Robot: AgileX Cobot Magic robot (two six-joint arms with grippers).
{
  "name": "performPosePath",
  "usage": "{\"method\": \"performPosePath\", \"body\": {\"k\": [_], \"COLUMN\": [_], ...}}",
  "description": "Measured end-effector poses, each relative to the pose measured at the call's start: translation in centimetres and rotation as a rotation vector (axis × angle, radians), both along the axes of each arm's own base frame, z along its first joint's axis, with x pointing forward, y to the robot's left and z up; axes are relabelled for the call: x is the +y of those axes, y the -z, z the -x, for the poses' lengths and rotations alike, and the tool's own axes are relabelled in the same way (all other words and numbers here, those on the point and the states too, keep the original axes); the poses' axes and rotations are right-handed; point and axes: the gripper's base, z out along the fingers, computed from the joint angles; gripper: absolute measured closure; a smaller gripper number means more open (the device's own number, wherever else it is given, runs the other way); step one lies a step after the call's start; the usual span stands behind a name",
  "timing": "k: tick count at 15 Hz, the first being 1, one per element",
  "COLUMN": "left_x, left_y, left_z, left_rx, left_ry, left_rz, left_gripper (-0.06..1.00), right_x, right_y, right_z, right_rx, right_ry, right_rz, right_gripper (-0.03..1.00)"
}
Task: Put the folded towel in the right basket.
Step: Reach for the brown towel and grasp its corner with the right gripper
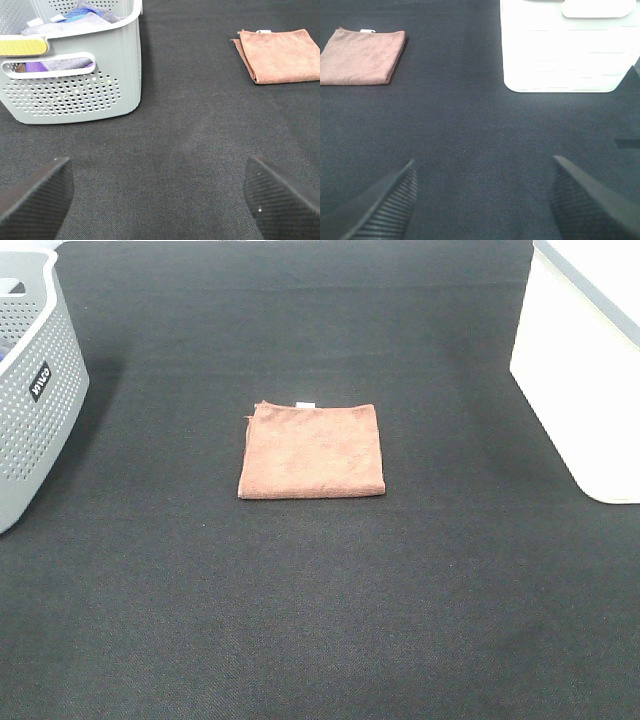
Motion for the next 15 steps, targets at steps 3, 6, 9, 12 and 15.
{"method": "performPosePath", "body": {"k": [3, 6, 9, 12, 15], "left_x": [0.00, 0.00, 0.00, 0.00, 0.00], "left_y": [0.00, 0.00, 0.00, 0.00, 0.00], "left_z": [0.00, 0.00, 0.00, 0.00, 0.00], "left_rx": [0.000, 0.000, 0.000, 0.000, 0.000], "left_ry": [0.000, 0.000, 0.000, 0.000, 0.000], "left_rz": [0.000, 0.000, 0.000, 0.000, 0.000], "left_gripper": [0.07, 0.07, 0.07, 0.07, 0.07], "right_x": [0.00, 0.00, 0.00, 0.00, 0.00], "right_y": [0.00, 0.00, 0.00, 0.00, 0.00], "right_z": [0.00, 0.00, 0.00, 0.00, 0.00], "right_rx": [0.000, 0.000, 0.000, 0.000, 0.000], "right_ry": [0.000, 0.000, 0.000, 0.000, 0.000], "right_rz": [0.000, 0.000, 0.000, 0.000, 0.000], "right_gripper": [0.28, 0.28, 0.28, 0.28, 0.28]}}
